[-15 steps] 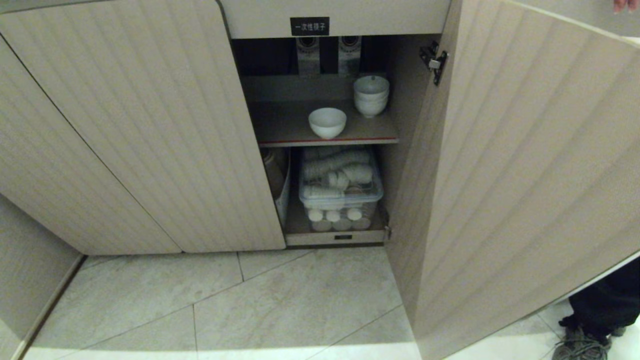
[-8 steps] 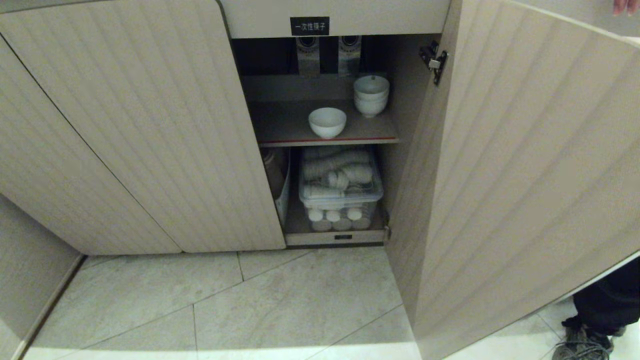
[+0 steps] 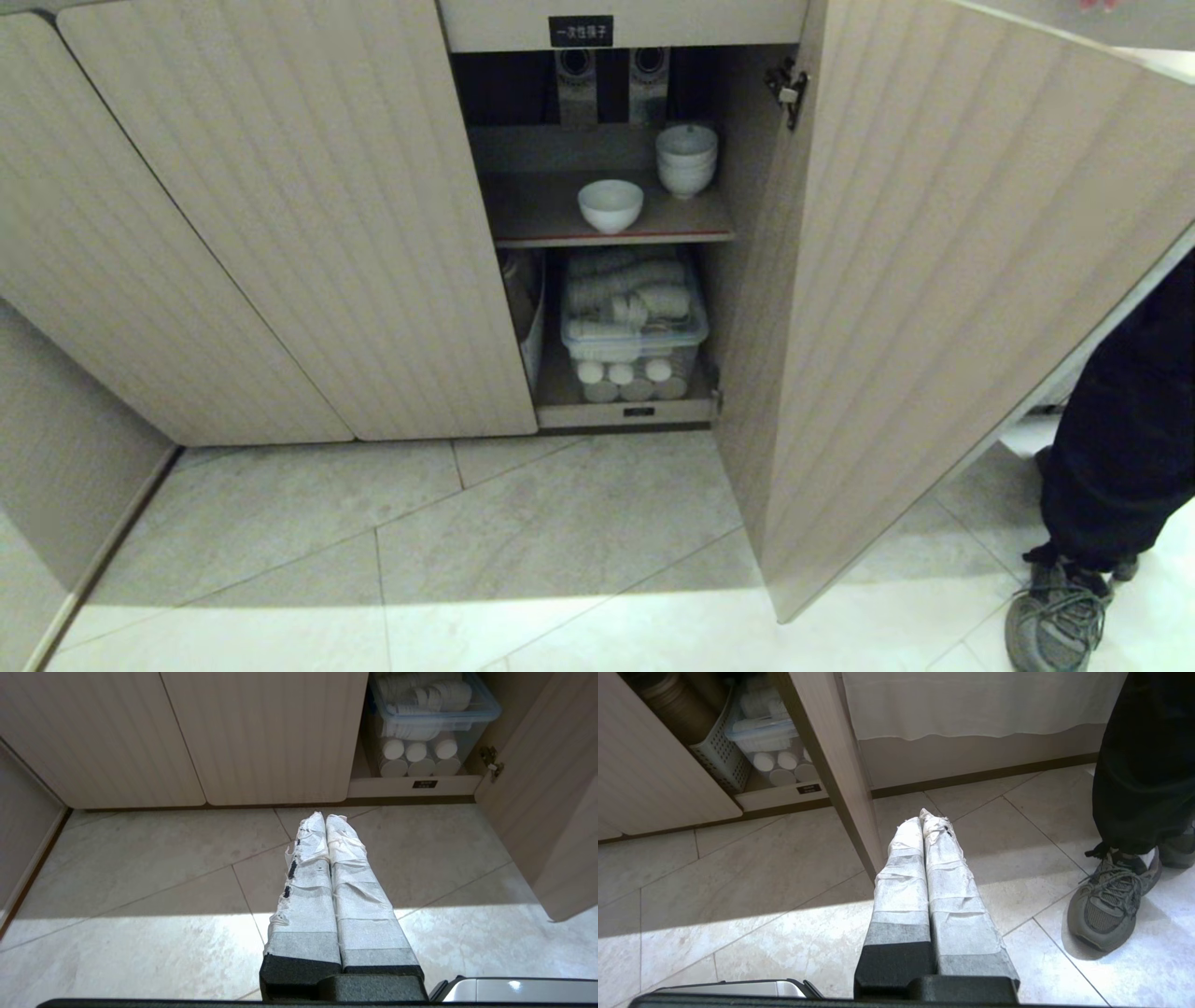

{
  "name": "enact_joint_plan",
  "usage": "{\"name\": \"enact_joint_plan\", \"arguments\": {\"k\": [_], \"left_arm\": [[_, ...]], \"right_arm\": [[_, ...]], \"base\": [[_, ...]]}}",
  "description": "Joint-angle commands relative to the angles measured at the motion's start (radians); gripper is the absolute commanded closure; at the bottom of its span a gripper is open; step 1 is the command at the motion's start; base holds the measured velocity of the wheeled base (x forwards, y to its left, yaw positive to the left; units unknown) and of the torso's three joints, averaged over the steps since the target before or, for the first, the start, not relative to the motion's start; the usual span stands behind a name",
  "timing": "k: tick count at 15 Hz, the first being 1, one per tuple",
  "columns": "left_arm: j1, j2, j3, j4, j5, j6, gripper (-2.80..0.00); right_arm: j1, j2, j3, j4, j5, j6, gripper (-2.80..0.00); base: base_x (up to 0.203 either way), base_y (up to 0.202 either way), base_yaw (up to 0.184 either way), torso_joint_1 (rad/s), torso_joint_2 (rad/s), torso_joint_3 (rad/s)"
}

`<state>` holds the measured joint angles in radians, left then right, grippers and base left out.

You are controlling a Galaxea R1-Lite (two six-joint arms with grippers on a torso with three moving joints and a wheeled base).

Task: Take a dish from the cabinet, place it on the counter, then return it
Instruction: Take the bowl from the cabinet

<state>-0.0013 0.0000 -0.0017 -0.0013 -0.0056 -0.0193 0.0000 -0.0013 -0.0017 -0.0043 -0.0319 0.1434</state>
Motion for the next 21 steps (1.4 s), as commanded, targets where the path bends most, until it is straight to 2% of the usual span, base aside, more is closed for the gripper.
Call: {"name": "enact_joint_plan", "arguments": {"k": [1, 21], "left_arm": [[0.000, 0.000, 0.000, 0.000, -0.001, -0.001, 0.00], [0.001, 0.000, 0.000, 0.000, 0.001, -0.001, 0.00]], "right_arm": [[0.000, 0.001, 0.000, 0.000, 0.000, 0.001, 0.00], [0.000, 0.001, 0.000, 0.000, 0.000, 0.001, 0.00]], "base": [[0.000, 0.000, 0.000, 0.000, 0.00, 0.000], [0.000, 0.000, 0.000, 0.000, 0.00, 0.000]]}}
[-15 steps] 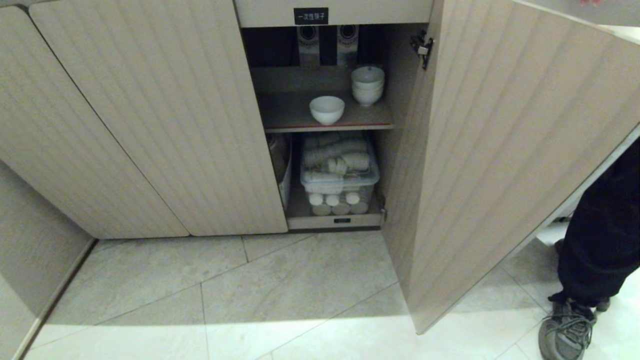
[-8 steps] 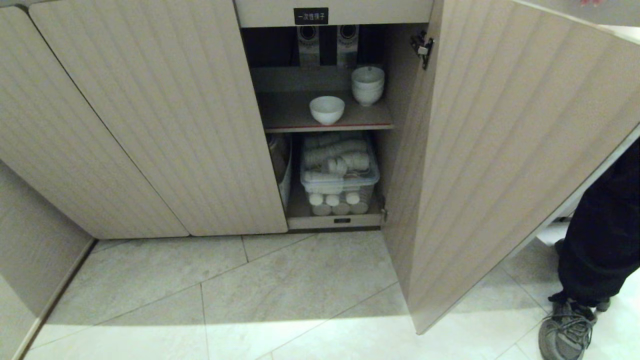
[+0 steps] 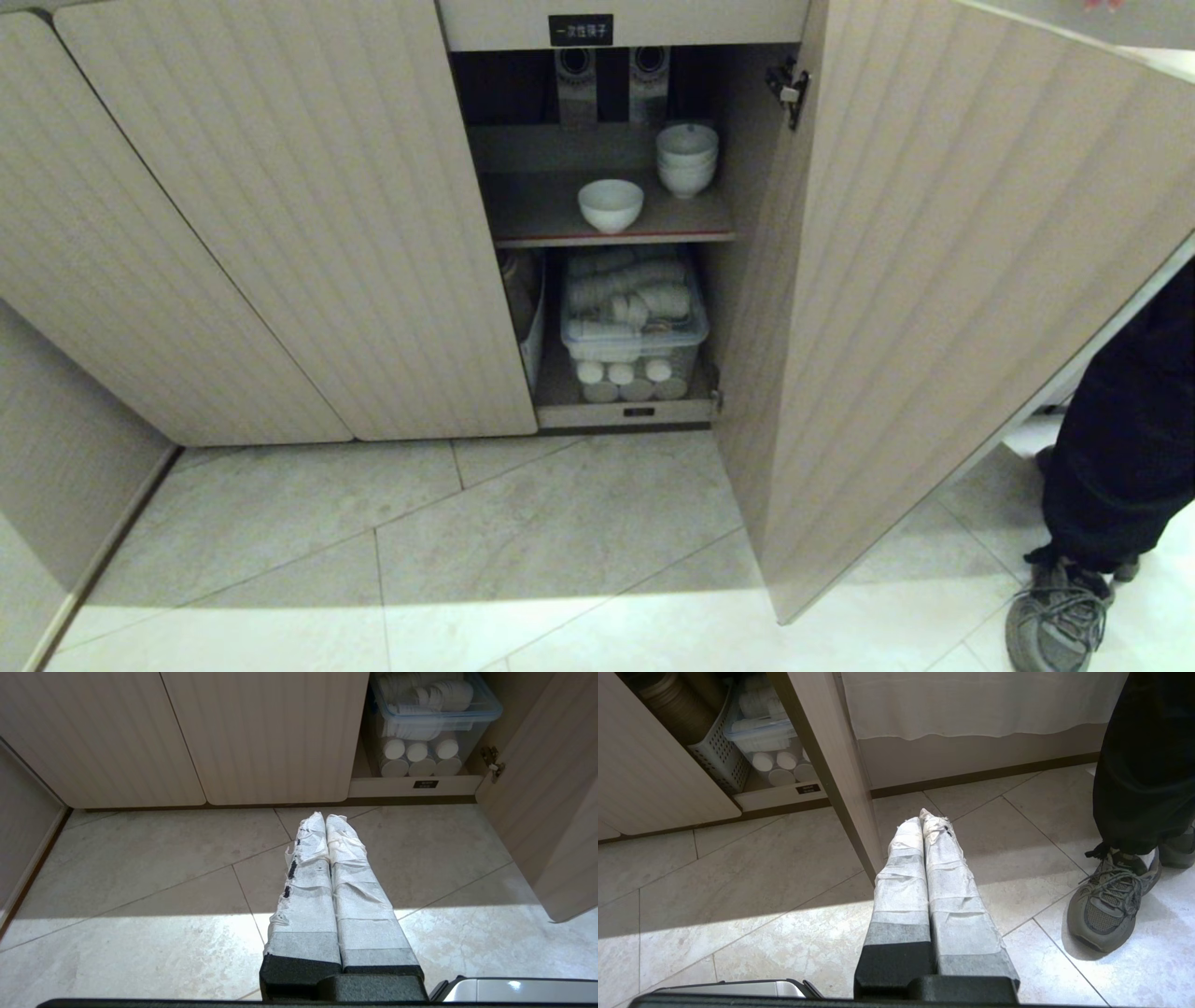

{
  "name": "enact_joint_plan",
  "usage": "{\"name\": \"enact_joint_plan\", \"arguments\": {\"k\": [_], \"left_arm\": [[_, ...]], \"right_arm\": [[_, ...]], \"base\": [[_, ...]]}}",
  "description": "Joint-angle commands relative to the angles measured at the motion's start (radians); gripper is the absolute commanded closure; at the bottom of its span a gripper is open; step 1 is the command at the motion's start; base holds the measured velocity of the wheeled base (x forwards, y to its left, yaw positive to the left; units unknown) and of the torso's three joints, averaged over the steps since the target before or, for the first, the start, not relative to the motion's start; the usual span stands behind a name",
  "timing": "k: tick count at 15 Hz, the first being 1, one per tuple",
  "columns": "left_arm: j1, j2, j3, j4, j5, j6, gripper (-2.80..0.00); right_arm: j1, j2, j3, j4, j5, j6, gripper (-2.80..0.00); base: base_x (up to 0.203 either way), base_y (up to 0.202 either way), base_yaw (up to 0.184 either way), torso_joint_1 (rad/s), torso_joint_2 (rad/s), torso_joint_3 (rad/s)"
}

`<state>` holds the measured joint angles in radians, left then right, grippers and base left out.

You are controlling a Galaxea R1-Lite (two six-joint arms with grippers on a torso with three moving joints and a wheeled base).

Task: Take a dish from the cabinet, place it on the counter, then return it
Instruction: Take the bowl from the cabinet

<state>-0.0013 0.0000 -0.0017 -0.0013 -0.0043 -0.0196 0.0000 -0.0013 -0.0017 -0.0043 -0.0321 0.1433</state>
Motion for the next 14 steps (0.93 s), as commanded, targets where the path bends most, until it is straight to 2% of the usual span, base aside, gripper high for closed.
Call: {"name": "enact_joint_plan", "arguments": {"k": [1, 7, 14], "left_arm": [[0.000, 0.000, 0.000, 0.000, 0.000, 0.000, 0.00], [0.000, 0.000, 0.000, 0.000, 0.000, -0.002, 0.00], [0.000, 0.000, 0.000, 0.000, 0.000, -0.002, 0.00]], "right_arm": [[0.000, 0.001, 0.000, 0.000, 0.000, 0.001, 0.00], [0.000, 0.001, 0.000, 0.000, 0.000, 0.001, 0.00], [0.001, 0.001, 0.000, 0.000, 0.000, 0.001, 0.00]], "base": [[0.000, 0.000, 0.000, 0.000, 0.00, 0.000], [0.001, 0.010, 0.000, 0.000, 0.00, 0.000], [0.001, 0.187, -0.003, 0.001, 0.00, 0.004]]}}
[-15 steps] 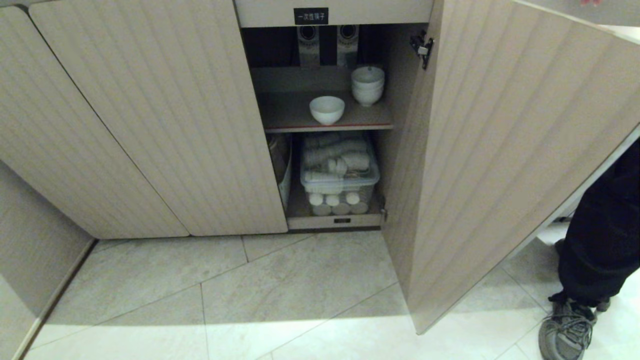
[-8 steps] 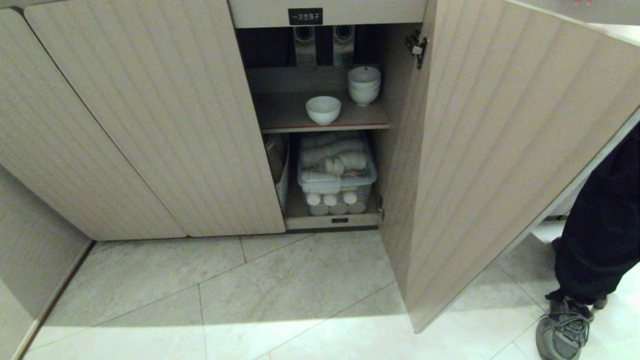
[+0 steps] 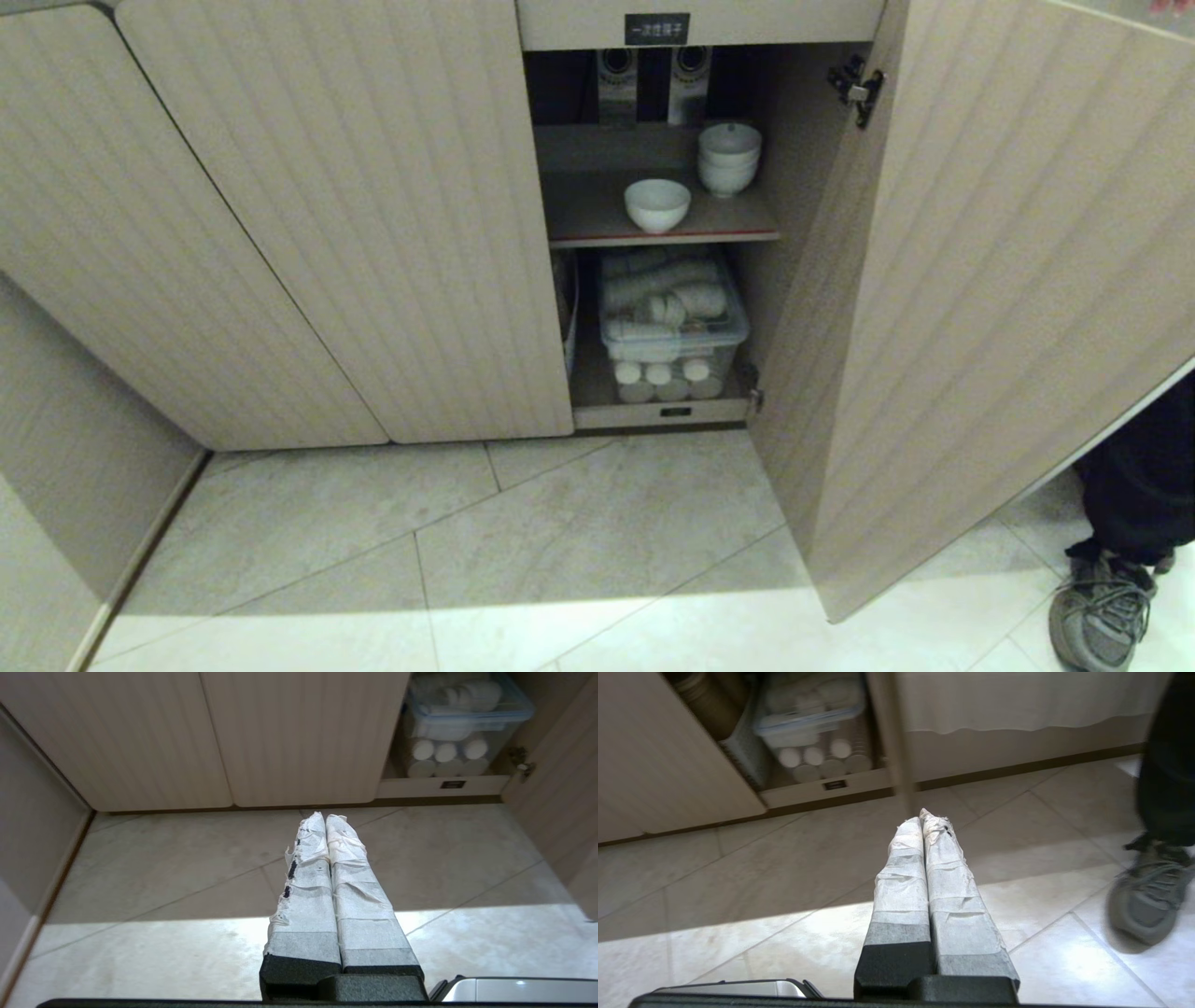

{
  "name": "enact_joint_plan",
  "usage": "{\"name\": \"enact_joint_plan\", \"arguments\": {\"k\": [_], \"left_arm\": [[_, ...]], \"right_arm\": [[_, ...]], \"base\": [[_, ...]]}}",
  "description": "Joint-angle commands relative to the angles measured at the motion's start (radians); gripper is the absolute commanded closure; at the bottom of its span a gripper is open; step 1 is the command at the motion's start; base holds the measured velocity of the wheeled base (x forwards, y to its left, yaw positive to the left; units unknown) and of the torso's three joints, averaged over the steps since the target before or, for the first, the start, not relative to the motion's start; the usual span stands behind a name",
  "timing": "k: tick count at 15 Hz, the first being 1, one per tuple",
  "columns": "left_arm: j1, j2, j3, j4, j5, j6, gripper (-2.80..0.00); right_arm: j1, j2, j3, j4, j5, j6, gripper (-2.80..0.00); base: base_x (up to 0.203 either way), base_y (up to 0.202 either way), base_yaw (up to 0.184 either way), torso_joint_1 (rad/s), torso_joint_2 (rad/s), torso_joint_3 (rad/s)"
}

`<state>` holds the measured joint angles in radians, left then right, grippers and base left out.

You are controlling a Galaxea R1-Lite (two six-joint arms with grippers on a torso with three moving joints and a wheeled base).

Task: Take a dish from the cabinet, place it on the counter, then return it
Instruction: Take the bowl from the cabinet

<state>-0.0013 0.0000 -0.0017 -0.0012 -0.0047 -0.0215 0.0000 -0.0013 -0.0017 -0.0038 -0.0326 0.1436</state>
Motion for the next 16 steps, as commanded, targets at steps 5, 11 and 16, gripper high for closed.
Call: {"name": "enact_joint_plan", "arguments": {"k": [5, 11, 16], "left_arm": [[0.000, 0.000, 0.000, -0.002, 0.000, 0.000, 0.00], [0.000, 0.000, 0.000, -0.002, 0.000, 0.000, 0.00], [0.000, 0.000, 0.000, -0.002, 0.000, 0.000, 0.00]], "right_arm": [[0.000, 0.001, 0.000, -0.001, 0.000, 0.001, 0.00], [0.000, 0.001, 0.000, -0.001, 0.000, 0.001, 0.00], [0.000, 0.001, 0.000, -0.001, 0.000, 0.001, 0.00]], "base": [[0.000, 0.196, -0.001, 0.002, 0.00, 0.004], [0.000, 0.194, -0.001, 0.004, 0.00, 0.003], [0.000, 0.052, -0.001, 0.002, 0.00, 0.001]]}}
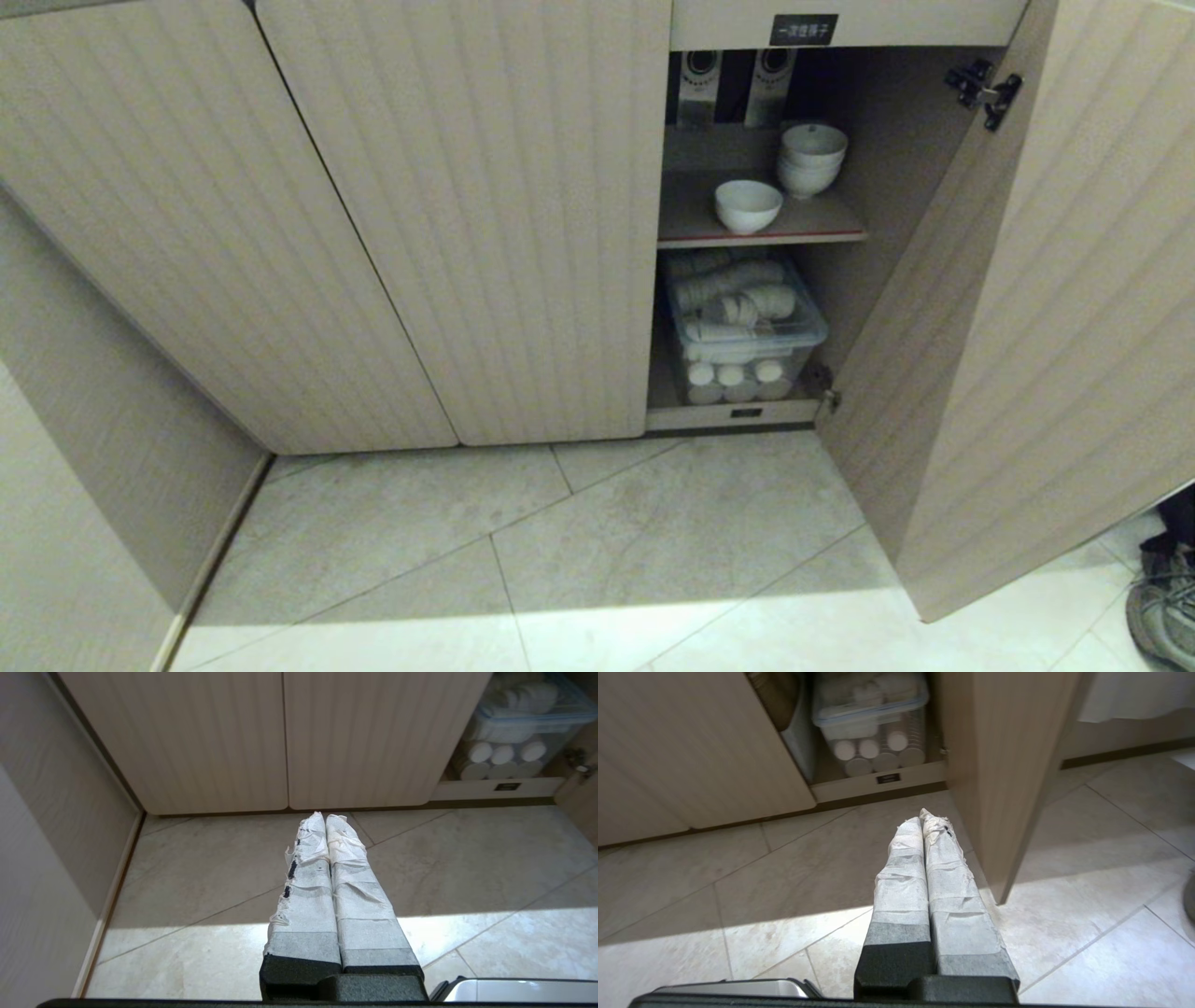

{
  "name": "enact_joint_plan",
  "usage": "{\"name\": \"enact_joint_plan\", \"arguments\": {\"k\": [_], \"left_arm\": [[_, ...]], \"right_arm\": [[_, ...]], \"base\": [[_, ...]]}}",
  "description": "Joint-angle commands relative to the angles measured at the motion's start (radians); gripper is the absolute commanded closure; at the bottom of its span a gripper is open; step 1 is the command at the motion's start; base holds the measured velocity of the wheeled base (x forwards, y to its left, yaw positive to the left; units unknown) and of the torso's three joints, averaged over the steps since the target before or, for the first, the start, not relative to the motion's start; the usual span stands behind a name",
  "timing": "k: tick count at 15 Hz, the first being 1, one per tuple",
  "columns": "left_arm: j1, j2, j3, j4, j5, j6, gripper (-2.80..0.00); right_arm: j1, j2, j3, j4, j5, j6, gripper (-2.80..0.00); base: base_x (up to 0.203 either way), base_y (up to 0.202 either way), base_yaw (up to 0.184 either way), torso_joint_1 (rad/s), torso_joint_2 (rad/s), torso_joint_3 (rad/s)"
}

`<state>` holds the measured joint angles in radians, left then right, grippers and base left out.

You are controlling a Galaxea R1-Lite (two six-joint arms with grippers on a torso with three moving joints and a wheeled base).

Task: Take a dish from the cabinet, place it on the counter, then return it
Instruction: Take the bowl from the cabinet

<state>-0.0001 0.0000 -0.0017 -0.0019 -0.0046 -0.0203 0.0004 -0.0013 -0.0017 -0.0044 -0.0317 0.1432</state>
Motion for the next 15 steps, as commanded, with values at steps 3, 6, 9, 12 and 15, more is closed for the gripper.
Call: {"name": "enact_joint_plan", "arguments": {"k": [3, 6, 9, 12, 15], "left_arm": [[-0.001, 0.000, 0.000, 0.000, 0.000, -0.001, 0.00], [0.000, 0.000, 0.000, -0.001, -0.002, -0.001, 0.00], [-0.001, 0.000, 0.000, -0.001, 0.000, -0.001, 0.00], [-0.001, 0.000, 0.000, 0.000, 0.000, 0.000, 0.00], [-0.001, 0.000, 0.000, -0.001, -0.002, 0.000, 0.00]], "right_arm": [[0.000, 0.001, 0.000, 0.000, -0.001, 0.001, 0.00], [0.000, 0.001, 0.000, 0.000, -0.001, 0.001, 0.00], [0.000, 0.001, 0.000, 0.000, -0.001, 0.001, 0.00], [0.000, 0.001, -0.001, 0.000, 0.000, 0.000, 0.00], [0.000, 0.001, 0.000, 0.004, 0.004, -0.034, 0.00]], "base": [[0.000, 0.000, 0.000, 0.000, 0.00, 0.000], [0.000, 0.000, 0.000, 0.000, 0.00, 0.000], [0.000, 0.000, 0.000, 0.000, 0.00, 0.000], [0.000, 0.000, 0.000, 0.000, 0.00, 0.000], [0.000, 0.000, 0.000, 0.000, 0.00, 0.000]]}}
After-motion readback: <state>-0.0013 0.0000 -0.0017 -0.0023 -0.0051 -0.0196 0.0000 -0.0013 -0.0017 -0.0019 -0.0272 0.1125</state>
